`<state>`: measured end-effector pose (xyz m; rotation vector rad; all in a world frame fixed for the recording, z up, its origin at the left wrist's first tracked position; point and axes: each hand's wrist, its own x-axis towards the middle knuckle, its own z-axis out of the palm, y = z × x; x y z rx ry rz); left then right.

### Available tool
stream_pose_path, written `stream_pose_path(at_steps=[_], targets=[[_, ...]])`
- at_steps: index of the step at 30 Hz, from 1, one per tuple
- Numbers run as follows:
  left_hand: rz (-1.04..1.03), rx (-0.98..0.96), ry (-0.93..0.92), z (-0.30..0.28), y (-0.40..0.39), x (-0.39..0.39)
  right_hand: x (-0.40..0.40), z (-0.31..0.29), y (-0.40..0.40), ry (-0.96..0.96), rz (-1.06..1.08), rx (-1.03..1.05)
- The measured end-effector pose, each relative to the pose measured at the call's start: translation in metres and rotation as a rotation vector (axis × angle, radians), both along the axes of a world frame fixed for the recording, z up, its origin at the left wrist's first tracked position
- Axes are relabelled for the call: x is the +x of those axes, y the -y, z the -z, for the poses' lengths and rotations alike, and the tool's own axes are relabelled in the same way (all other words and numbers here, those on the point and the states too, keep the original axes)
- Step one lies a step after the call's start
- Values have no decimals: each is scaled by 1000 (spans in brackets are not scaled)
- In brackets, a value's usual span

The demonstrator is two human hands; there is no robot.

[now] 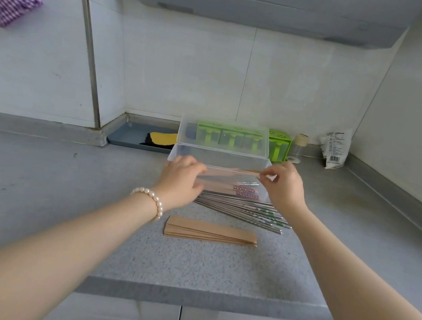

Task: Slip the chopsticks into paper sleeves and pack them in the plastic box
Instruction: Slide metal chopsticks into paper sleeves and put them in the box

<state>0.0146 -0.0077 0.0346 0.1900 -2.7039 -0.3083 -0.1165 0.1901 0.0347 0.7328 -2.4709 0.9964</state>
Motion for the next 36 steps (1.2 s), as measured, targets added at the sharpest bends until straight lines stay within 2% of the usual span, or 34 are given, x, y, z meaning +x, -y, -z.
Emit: stream_pose_path(at_steps=[4,7,14,27,30,32,34,36], targets=[[209,87,332,11,-30,17,8,10,-17,275,-77,363],[239,99,445,16,-38,16,6,18,-30,347,-59,362],[198,230,440,22,-38,10,10,27,-43,356,-108,357],[147,309,295,19,-28,13,6,40,-41,354,-126,360],[142,374,308,18,-24,15,4,41,-40,281,-114,458],[155,459,331,15,-23,16,6,41,-40,108,-115,631],[156,659,380,9,-23,18,9,42,-40,-84,-139,798],[144,975,419,5,-24,21,11,43,-39,-234,-141,934]])
